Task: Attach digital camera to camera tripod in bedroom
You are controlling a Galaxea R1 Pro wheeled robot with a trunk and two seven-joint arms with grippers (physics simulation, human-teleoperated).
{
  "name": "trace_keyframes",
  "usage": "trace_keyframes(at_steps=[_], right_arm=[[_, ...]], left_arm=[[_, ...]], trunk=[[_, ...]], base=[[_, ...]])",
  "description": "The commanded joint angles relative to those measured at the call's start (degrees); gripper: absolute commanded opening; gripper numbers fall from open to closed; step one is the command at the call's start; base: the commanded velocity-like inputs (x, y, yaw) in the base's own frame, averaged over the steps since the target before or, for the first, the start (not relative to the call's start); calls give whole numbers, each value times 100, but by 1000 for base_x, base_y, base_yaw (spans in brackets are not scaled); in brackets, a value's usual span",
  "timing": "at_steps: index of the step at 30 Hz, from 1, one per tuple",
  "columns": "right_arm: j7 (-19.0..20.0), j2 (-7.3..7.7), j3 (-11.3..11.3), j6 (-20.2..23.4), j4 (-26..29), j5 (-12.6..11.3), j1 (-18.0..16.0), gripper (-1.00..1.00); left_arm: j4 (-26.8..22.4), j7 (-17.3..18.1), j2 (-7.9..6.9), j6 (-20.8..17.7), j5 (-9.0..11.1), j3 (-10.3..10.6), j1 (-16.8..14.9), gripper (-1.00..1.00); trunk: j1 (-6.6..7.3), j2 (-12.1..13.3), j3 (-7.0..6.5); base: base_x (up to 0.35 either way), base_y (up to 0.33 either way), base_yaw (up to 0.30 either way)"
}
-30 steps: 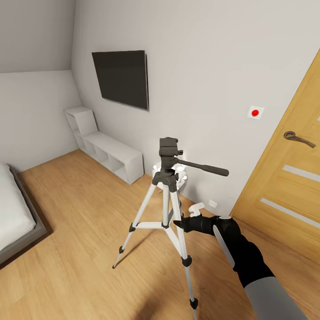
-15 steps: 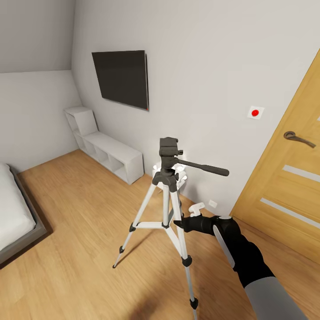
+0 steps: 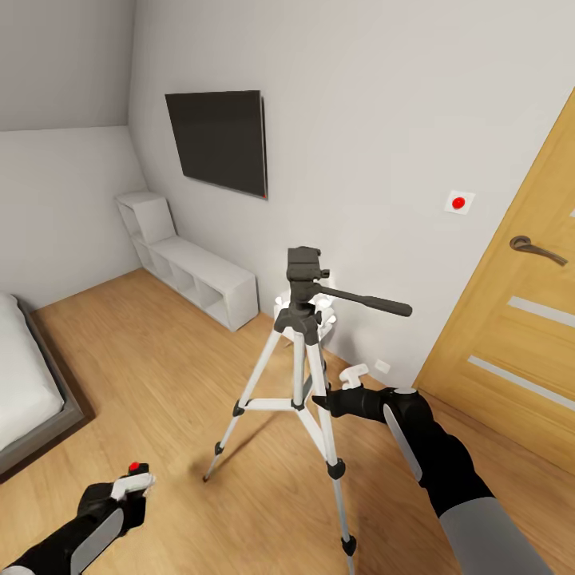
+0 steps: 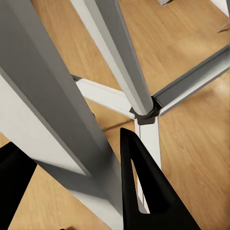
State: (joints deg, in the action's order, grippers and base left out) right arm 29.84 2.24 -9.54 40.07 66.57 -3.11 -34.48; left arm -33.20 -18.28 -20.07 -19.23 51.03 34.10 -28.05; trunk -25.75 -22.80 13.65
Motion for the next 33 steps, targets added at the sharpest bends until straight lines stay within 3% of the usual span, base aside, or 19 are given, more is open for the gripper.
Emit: trace_keyframes(at_steps=[1, 9, 11, 12, 13, 19, 20, 21, 29, 33], right_arm=[[-13, 6, -3, 9, 5, 30, -6, -100], [-13, 7, 11, 9, 5, 30, -6, -100], [-13, 6, 11, 9, 5, 27, -6, -100], [-13, 7, 10, 9, 5, 27, -6, -100], [-13, 7, 14, 9, 5, 27, -6, -100], [-13, 11, 26, 9, 10, 22, -6, -100], [-13, 12, 26, 9, 12, 22, -6, -100], [-13, 13, 24, 9, 12, 20, -6, -100], [-13, 13, 21, 9, 10, 19, -6, -100], [-13, 11, 22, 9, 7, 15, -6, -100]], left_arm=[[-87, -160, -15, -73, 71, 44, -79, -100], [-659, -596, -107, -362, 66, -50, -571, -100], [-841, -663, -165, -492, 65, -268, -738, -100], [-987, -703, -187, -645, 50, -474, -865, -100], [-1367, -769, -214, -1104, 10, -930, -1145, -100], [-2374, -1038, -217, -2117, -16, -1652, -1656, -100], [-2692, -1146, -200, -2368, -15, -1800, -1822, -100], [-3344, -1343, -149, -2784, 18, -1992, -2326, -100], [-3728, -1439, 59, -3023, 75, -2093, -3355, -100], [-3754, -1432, 292, -3070, 143, -2105, -3807, -100]], trunk=[[-3, -12, 13], [-3, -12, 13], [-3, -12, 13], [-3, -12, 13], [-3, -12, 13], [-3, -12, 13], [-3, -12, 13], [-3, -12, 13], [-3, -12, 13], [-3, -12, 13]], base=[[0, 0, 0], [0, 0, 0], [0, 0, 0], [0, 0, 0], [0, 0, 0], [0, 0, 0], [0, 0, 0], [0, 0, 0], [0, 0, 0], [0, 0, 0]])
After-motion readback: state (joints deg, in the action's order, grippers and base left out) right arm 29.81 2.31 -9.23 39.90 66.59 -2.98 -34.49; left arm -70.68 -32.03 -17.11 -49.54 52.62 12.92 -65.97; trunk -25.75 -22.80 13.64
